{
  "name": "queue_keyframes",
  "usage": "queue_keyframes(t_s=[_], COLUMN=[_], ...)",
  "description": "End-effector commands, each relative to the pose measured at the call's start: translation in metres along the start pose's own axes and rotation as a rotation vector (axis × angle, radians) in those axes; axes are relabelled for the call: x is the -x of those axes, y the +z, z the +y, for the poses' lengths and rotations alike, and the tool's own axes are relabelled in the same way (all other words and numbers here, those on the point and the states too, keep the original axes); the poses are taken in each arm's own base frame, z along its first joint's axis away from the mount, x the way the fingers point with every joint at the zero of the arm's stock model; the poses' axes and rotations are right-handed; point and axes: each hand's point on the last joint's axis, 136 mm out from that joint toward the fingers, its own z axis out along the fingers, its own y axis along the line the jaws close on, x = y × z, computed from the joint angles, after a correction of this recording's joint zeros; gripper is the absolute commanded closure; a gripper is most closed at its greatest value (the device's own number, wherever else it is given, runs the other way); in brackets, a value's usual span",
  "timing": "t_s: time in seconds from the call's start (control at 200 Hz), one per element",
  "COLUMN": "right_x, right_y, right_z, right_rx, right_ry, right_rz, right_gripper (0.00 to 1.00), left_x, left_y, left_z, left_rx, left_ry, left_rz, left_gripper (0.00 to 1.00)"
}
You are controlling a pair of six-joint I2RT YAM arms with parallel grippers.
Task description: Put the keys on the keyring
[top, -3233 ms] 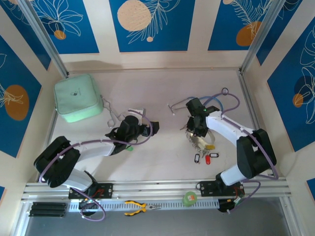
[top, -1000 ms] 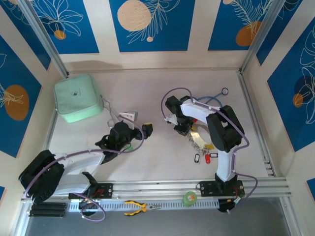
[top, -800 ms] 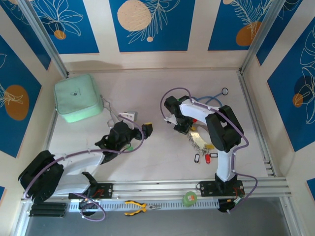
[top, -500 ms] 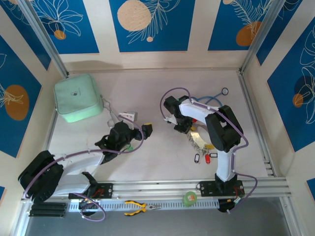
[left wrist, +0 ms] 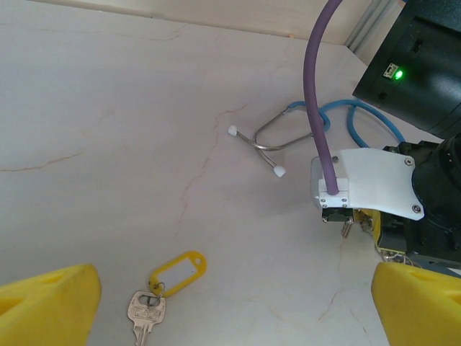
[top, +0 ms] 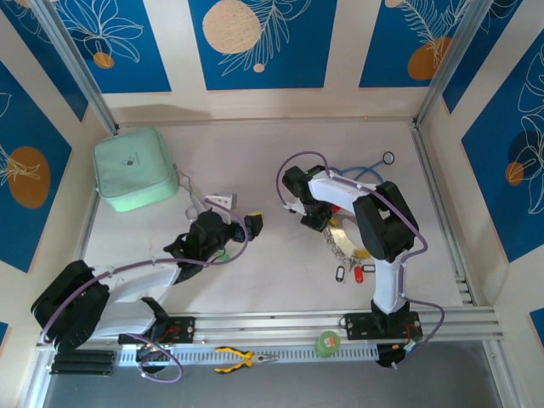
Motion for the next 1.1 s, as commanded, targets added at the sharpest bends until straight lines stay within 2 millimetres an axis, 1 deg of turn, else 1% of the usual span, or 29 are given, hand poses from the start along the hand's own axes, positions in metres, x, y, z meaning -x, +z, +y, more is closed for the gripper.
queue_keyframes(t_s=[0.0, 0.06, 0.12, 0.225, 0.37, 0.475, 0.52, 0.55, 0.66, 0.755, 0.795, 0.845, 0.97, 1.04, 1.095], right_x=[0.002, 0.003, 0.007, 0.016, 0.022, 0.024, 0.025, 0.026, 0.031, 0.033, 0.033, 0.033, 0.032, 0.031, 0.029], right_y=[-0.005, -0.010, -0.020, -0.048, -0.078, -0.087, -0.090, -0.092, -0.104, -0.116, -0.120, -0.124, -0.133, -0.139, -0.144], right_z=[0.001, 0.000, 0.000, 0.008, 0.033, 0.051, 0.058, 0.062, 0.075, 0.082, 0.086, 0.090, 0.098, 0.102, 0.107], right_rx=[0.007, 0.005, 0.015, 0.064, 0.180, 0.276, 0.312, 0.333, 0.397, 0.430, 0.447, 0.459, 0.471, 0.473, 0.481], right_ry=[0.000, 0.009, 0.027, 0.060, 0.060, 0.056, 0.054, 0.053, 0.031, 0.008, -0.006, -0.023, -0.069, -0.098, -0.136], right_rz=[-0.007, -0.028, -0.081, -0.226, -0.397, -0.465, -0.487, -0.503, -0.571, -0.637, -0.661, -0.687, -0.759, -0.808, -0.847], right_gripper=[1.00, 1.00, 1.00, 1.00, 1.00, 1.00, 1.00, 1.00, 1.00, 1.00, 1.00, 1.00, 1.00, 1.00, 1.00], left_x=[0.004, 0.005, 0.005, 0.008, 0.014, 0.013, 0.011, 0.009, -0.001, -0.010, -0.015, -0.022, -0.045, -0.051, -0.055], left_y=[-0.004, -0.005, -0.006, -0.009, -0.012, -0.013, -0.012, -0.011, -0.009, -0.008, -0.006, -0.004, 0.003, 0.008, 0.011], left_z=[-0.002, -0.002, -0.001, 0.002, 0.007, 0.009, 0.007, 0.005, -0.006, -0.017, -0.021, -0.030, -0.055, -0.064, -0.070], left_rx=[0.000, 0.004, 0.008, 0.026, 0.061, 0.072, 0.058, 0.045, -0.037, -0.118, -0.150, -0.204, -0.379, -0.445, -0.488], left_ry=[0.013, 0.015, 0.021, 0.050, 0.133, 0.208, 0.245, 0.271, 0.380, 0.473, 0.517, 0.567, 0.701, 0.762, 0.792], left_rz=[-0.020, -0.022, -0.023, -0.029, -0.044, -0.038, -0.033, -0.026, -0.010, -0.017, -0.006, 0.018, 0.107, 0.110, 0.092], left_gripper=[0.04, 0.04, 0.04, 0.04, 0.02, 0.03, 0.04, 0.06, 0.19, 0.30, 0.33, 0.37, 0.47, 0.59, 0.64])
